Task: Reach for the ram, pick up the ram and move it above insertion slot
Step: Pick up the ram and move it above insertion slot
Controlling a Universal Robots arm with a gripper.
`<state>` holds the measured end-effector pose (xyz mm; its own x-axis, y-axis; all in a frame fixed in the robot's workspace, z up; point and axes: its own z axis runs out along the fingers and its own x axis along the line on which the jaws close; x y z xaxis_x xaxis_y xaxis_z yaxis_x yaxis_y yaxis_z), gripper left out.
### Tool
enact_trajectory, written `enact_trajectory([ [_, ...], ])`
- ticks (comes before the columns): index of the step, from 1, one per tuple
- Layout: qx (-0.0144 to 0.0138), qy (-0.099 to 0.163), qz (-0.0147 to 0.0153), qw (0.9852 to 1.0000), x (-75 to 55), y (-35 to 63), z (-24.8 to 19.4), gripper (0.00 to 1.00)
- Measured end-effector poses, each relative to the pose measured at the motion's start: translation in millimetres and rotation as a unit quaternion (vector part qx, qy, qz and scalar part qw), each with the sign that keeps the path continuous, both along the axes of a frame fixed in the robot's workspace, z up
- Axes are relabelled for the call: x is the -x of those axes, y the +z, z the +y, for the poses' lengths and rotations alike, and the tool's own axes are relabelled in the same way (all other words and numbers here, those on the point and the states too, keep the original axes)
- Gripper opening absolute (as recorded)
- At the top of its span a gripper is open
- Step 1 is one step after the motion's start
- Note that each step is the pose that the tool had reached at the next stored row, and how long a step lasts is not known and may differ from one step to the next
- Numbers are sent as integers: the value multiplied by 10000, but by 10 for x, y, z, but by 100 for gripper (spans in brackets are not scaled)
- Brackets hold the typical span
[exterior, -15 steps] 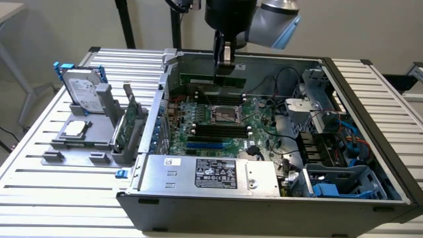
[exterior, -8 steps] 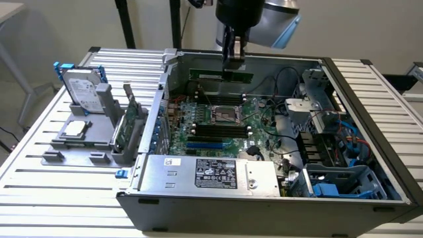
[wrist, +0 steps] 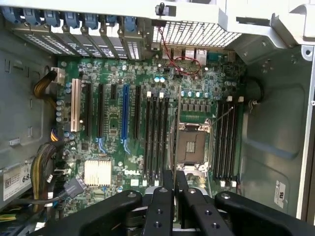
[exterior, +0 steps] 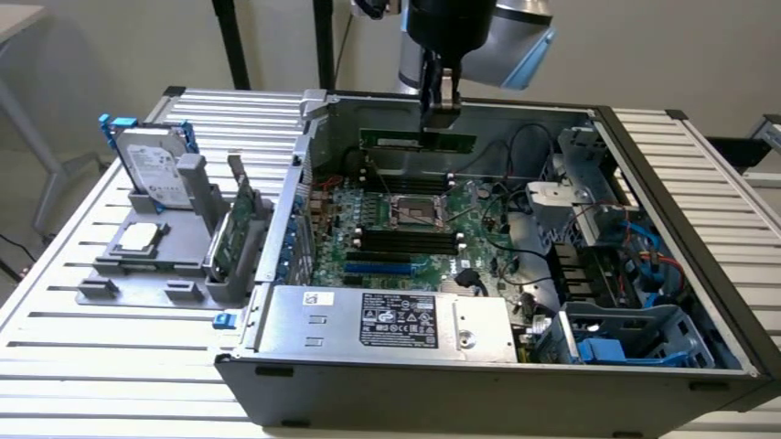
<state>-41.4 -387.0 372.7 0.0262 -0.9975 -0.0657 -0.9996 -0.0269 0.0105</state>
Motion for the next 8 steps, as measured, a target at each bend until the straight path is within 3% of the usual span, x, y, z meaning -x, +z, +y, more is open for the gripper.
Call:
enact_trajectory([
  [8, 1, -17, 0, 10000, 0, -1, 4, 14],
])
